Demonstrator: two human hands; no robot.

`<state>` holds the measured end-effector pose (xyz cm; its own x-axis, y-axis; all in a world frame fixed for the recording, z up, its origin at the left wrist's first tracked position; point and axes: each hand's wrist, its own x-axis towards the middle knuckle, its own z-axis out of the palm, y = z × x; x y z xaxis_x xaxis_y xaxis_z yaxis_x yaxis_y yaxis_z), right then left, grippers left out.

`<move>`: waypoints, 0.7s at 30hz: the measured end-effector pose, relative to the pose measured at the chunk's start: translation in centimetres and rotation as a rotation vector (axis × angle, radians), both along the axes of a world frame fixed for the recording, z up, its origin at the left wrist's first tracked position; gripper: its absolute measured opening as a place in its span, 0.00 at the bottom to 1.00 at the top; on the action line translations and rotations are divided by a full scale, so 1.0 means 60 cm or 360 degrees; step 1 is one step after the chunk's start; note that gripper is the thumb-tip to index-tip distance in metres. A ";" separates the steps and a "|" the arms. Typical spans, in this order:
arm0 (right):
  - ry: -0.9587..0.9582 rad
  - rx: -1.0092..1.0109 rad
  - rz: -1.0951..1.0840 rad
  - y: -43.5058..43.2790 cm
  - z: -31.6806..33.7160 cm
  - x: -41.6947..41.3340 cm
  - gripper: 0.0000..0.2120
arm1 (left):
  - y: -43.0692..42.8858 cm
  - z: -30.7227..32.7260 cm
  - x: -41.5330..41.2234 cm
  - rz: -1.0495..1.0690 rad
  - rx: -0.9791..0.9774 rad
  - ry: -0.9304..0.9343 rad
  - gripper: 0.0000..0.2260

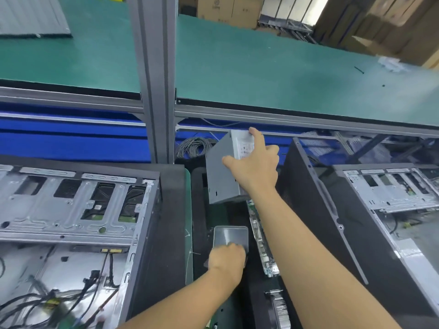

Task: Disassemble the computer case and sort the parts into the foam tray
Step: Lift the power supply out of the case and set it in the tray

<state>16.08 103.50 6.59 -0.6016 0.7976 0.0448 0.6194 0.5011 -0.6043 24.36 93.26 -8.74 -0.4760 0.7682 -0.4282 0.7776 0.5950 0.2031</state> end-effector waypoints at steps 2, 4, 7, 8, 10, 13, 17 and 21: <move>-0.0052 0.0056 0.0003 -0.007 -0.025 -0.012 0.42 | -0.007 -0.008 0.004 -0.0022 0.0013 0.0012 0.15; -0.0103 0.0096 0.0008 -0.012 -0.051 -0.023 0.43 | -0.011 -0.011 0.005 0.0005 -0.0028 -0.0018 0.18; -0.0235 0.0155 0.0009 -0.012 -0.090 -0.038 0.43 | -0.011 -0.012 0.008 -0.0083 -0.0133 -0.0011 0.22; -0.0293 0.0177 0.0009 -0.010 -0.103 -0.042 0.43 | -0.011 -0.012 0.009 -0.0127 -0.0164 -0.0008 0.22; -0.0408 0.0196 0.0011 -0.006 -0.125 -0.049 0.43 | -0.009 -0.009 0.011 -0.0191 -0.0209 -0.0014 0.21; -0.0508 0.0188 0.0021 -0.004 -0.145 -0.064 0.43 | -0.006 -0.003 0.010 -0.0224 -0.0240 -0.0070 0.15; -0.0613 0.0225 0.0079 -0.011 -0.155 -0.092 0.43 | -0.008 0.001 -0.001 -0.0264 -0.0209 -0.0080 0.12; -0.0649 0.0204 0.0060 -0.012 -0.165 -0.101 0.43 | -0.006 -0.003 -0.012 -0.0198 -0.0185 -0.0075 0.11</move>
